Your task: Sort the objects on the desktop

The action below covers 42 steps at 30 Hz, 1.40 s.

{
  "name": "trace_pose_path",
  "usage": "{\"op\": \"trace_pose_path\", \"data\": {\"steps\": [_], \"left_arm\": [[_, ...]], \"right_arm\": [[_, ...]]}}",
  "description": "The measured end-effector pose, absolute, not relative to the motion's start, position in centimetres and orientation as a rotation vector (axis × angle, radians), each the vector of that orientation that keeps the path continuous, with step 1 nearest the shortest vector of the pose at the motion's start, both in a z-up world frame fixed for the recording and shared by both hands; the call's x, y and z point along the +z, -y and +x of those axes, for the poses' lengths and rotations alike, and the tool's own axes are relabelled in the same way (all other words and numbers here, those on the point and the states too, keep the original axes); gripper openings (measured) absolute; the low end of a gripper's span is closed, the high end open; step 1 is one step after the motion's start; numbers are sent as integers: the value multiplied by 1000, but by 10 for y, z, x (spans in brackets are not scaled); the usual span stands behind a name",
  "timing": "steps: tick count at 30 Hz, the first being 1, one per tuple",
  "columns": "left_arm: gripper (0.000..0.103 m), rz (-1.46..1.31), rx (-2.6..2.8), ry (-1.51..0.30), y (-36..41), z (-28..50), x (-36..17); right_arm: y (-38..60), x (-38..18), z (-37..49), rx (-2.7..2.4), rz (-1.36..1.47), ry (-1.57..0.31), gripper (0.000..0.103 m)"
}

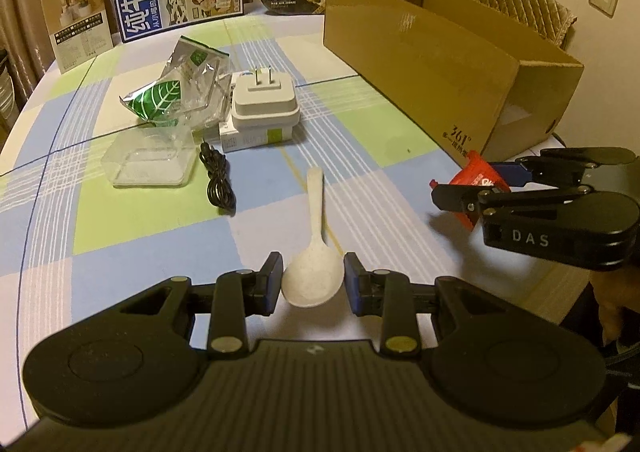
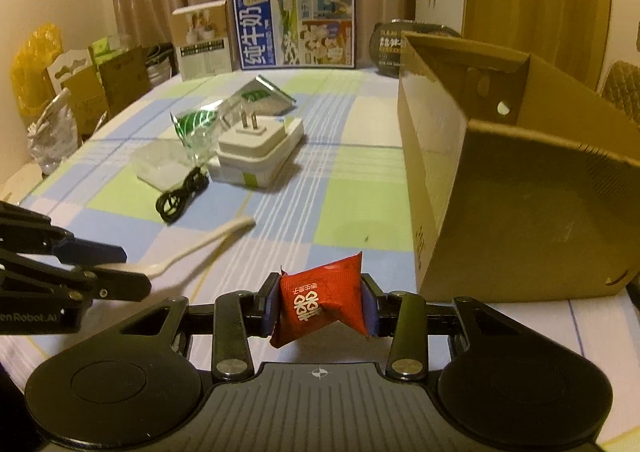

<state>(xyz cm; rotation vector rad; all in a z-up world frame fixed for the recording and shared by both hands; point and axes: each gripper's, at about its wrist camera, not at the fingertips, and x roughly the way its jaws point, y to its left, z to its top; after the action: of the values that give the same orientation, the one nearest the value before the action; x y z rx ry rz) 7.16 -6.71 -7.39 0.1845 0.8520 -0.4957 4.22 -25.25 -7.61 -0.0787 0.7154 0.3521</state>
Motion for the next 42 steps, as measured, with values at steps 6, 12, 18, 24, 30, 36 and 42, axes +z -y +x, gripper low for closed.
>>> {"op": "trace_pose_path", "data": {"steps": [6,12,18,24,30,36,42], "left_arm": [[27,184,-492,-847,66,65,-71],[27,199,-485,-870,66,60,-85],[27,221,-481,-913,70,57,-99],[28,215,-473,-934,70,57,-100],[27,179,-459,-956,68,60,-98],[27,173,-448,-933,69,58,-92],[27,160,-435,-884,68,57,-76]], "right_arm": [[255,-68,36,349,-65,-705,38],[257,-72,32,345,-63,-722,38],[259,-76,32,342,-61,-736,38],[260,-78,33,343,-59,-739,38],[260,-79,33,343,-59,-744,38],[261,-76,33,340,-53,-730,38],[260,-69,31,346,-49,-714,38]]}}
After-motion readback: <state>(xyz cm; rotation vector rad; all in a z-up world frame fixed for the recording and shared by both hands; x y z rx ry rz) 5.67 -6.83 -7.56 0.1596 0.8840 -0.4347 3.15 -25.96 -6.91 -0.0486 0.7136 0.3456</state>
